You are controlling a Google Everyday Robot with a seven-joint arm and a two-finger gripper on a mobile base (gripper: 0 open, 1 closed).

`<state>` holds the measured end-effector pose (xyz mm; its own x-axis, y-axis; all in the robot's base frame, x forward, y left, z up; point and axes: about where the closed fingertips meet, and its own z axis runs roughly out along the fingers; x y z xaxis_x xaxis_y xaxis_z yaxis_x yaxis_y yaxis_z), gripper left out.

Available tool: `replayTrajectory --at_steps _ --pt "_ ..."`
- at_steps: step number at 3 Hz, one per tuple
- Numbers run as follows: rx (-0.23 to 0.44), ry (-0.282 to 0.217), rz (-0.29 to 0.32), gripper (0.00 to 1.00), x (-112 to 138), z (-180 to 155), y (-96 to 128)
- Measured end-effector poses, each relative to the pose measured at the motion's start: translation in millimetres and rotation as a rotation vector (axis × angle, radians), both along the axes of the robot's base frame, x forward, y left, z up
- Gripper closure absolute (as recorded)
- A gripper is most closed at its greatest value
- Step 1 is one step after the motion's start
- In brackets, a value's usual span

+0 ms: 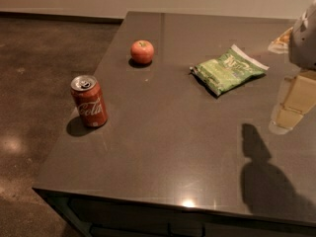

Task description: Move apple near coke can

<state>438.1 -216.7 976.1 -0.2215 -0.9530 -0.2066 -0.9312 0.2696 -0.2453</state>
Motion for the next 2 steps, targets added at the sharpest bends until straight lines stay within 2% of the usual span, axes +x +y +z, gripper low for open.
replayTrajectory --at_steps 1,2 --pt "0.0 0.0 0.0 0.0 0.0 0.0 0.0" --pt "0.022 -0.043 0.014 0.0 15.2 5.9 13.1"
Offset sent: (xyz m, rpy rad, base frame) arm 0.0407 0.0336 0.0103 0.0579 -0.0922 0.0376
